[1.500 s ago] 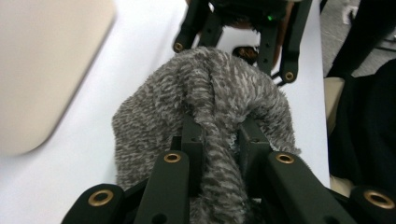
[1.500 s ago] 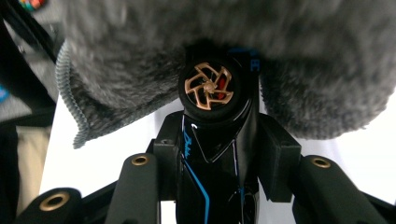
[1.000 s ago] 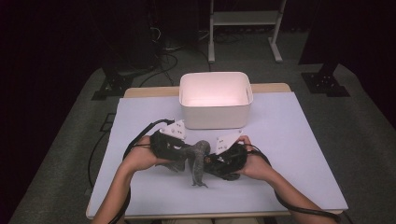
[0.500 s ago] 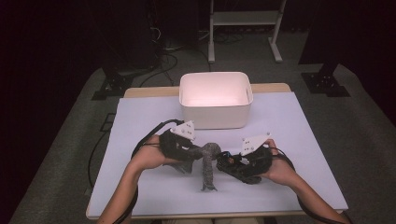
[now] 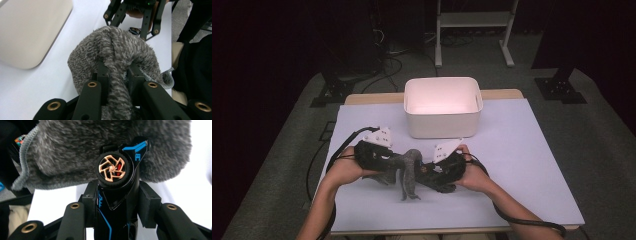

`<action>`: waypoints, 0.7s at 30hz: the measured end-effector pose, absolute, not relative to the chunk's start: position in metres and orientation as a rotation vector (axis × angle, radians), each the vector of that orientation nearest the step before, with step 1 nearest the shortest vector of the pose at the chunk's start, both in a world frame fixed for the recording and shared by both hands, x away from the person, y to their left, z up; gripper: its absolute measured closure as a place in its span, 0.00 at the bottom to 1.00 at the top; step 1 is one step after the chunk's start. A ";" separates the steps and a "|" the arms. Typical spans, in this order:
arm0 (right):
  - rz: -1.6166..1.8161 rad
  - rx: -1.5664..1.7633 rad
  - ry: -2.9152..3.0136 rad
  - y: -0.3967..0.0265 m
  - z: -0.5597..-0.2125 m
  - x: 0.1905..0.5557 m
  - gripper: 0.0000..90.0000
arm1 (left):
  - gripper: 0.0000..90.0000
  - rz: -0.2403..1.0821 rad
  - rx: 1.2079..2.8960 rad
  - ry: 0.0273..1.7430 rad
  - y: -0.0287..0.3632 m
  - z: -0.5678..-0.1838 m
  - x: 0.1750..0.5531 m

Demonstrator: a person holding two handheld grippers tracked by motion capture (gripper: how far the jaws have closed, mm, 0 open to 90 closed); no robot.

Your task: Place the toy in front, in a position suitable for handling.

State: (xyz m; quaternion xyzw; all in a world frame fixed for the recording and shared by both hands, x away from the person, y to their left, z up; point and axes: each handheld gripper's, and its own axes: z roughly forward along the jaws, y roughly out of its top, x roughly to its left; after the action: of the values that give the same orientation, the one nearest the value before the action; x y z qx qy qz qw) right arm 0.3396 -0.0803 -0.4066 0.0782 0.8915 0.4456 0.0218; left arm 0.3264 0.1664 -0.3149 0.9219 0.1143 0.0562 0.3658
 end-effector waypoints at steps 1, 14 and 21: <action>1.383 0.232 2.763 -0.078 -0.407 0.339 0.63 | 0.85 0.142 2.369 0.293 0.166 -0.315 0.326; 1.432 0.301 2.708 -0.127 -0.407 0.327 0.63 | 0.85 0.106 2.399 0.190 0.125 -0.312 0.331; 1.413 0.339 2.674 -0.159 -0.396 0.319 0.62 | 0.85 0.093 2.409 0.146 0.106 -0.310 0.330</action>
State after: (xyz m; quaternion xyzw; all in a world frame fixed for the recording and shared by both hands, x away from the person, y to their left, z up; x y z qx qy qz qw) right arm 0.3185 -0.1594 -0.3960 0.1112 0.8777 0.4636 0.0490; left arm 0.3305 0.1062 -0.3103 0.9324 0.0567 0.0358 0.3552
